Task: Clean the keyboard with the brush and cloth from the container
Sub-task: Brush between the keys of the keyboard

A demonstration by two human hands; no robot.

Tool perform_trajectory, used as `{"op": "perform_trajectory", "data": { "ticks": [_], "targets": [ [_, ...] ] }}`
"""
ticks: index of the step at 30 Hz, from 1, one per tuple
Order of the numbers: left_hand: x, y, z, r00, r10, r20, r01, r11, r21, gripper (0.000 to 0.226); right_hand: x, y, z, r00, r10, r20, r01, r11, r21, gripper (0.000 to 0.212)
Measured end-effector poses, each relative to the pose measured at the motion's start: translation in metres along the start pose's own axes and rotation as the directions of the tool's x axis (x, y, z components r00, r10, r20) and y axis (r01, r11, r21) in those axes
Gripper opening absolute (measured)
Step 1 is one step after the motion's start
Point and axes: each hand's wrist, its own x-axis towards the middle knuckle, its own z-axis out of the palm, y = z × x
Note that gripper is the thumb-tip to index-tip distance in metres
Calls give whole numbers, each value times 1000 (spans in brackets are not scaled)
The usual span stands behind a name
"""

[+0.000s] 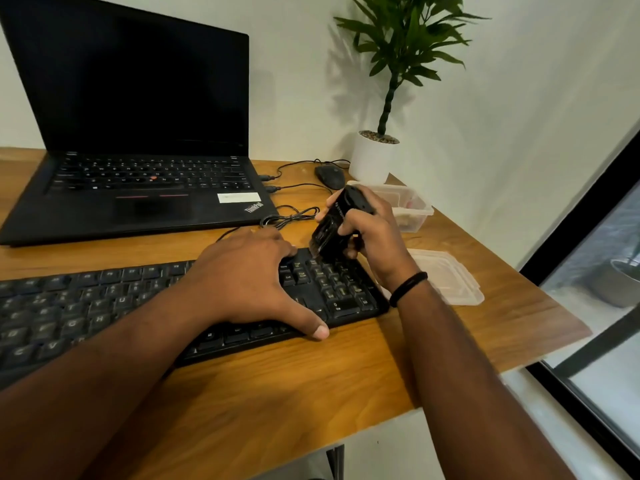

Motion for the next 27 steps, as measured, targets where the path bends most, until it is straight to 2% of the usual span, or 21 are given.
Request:
{"op": "perform_trajectory", "data": {
  "ticks": [5, 7, 12, 14, 15, 19, 23, 27],
  "targets": [
    [2, -1, 2, 1000, -12, -18, 12, 1000, 1, 134, 8, 8, 2, 989, -119, -82, 100, 974, -205, 35],
    [3, -2, 2, 1000, -10, -25, 10, 1000, -2, 134, 7, 9, 0, 979, -157, -129, 124, 965, -230, 33],
    [3, -2, 3, 1000, -12, -19, 12, 1000, -18, 135, 7, 4, -16, 926, -149, -348, 149, 988, -28, 16],
    [3, -2, 3, 1000, -14, -18, 14, 1000, -18, 136, 7, 5, -18, 912, -115, -393, 122, 993, -9, 5],
    [2, -2, 3, 1000, -16, -17, 16, 1000, -17, 136, 7, 6, -16, 912, -106, -396, 107, 994, -21, 9],
    [2, -2, 3, 1000, -21, -16, 21, 1000, -13, 137, 5, 8, -12, 949, -101, -298, 71, 992, -108, 22],
    [2, -1, 3, 1000, -20, -13, 19, 1000, -18, 141, 0, 3, -21, 999, -8, -39, 7, 999, -38, 17],
    [2, 0, 2, 1000, -17, -10, 16, 1000, -16, 142, 1, 1, -27, 996, 53, 72, -56, 998, 26, 18]
  ]
}}
